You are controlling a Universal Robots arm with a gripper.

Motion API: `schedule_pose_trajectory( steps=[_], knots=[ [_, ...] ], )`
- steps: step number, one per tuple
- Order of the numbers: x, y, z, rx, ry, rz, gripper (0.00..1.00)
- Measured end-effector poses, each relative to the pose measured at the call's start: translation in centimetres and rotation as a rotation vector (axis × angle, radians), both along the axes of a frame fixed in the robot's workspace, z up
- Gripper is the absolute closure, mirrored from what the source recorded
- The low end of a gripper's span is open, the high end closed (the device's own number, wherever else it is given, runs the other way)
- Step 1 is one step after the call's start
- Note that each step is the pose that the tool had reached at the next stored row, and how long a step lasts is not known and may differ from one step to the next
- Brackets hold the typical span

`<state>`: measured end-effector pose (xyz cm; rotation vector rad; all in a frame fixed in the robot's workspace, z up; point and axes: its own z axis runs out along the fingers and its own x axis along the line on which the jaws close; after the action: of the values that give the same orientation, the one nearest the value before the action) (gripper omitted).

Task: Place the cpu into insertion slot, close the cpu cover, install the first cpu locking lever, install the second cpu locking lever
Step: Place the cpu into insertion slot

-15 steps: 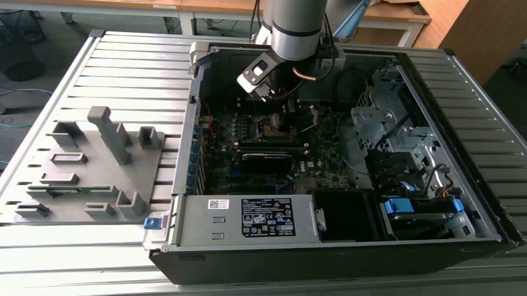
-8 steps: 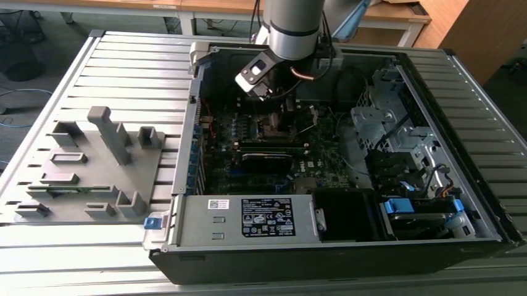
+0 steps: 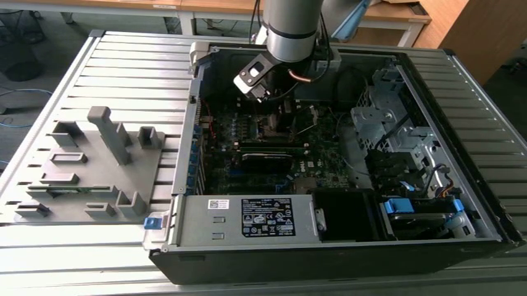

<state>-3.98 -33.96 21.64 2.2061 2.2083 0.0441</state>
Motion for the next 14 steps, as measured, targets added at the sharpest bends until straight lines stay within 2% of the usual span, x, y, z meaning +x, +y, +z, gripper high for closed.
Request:
schedule_pose_trajectory(
  steps=[7,14],
  knots=[
    [-0.13,0.00,-0.16,0.0007,-0.0001,0.000,0.46],
    [-0.35,0.00,-0.82,0.0007,0.0000,0.000,0.46]
  ],
)
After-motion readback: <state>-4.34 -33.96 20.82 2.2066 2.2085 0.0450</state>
